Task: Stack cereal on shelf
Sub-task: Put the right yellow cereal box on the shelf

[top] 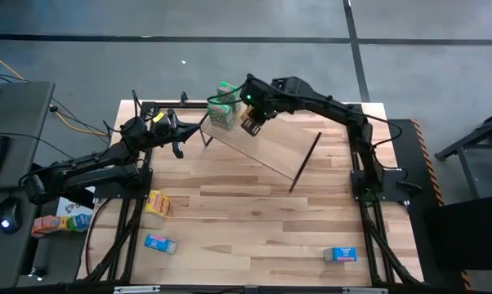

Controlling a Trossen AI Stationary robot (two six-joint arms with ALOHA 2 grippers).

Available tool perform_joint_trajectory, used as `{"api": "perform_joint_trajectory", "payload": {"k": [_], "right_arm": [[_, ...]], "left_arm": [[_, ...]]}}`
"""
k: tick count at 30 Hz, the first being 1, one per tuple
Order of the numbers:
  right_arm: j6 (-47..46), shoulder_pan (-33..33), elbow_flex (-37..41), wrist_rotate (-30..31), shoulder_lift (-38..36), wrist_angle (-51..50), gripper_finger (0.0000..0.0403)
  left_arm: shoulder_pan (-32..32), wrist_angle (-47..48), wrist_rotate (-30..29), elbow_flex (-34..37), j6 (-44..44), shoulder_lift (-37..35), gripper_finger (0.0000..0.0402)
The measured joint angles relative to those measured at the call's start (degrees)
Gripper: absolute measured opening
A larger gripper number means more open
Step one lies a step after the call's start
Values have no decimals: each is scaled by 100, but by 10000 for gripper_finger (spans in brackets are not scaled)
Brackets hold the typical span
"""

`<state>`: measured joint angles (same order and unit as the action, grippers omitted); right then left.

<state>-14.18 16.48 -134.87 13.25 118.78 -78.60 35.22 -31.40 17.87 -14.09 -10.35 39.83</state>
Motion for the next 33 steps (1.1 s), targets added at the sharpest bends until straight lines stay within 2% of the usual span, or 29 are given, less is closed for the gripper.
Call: {"api": "perform_joint_trajectory", "payload": {"k": [4,10,23,27,33], "right_arm": [[311,176,2,17,-3,48,88],[736,348,2,-288,90,408,89],[829,380,76,-344,253,334,93],[907,386,76,-341,293,445,119],[1012,386,72,-258,350,482,180]], "left_arm": [[1,-105,-1,0,1,0,0],[1,-204,-4,0,1,2,0],[-1,-233,-11,0,-5,1,0],[1,-233,-11,0,-8,1,0],[1,-228,-9,0,-6,2,0]]}}
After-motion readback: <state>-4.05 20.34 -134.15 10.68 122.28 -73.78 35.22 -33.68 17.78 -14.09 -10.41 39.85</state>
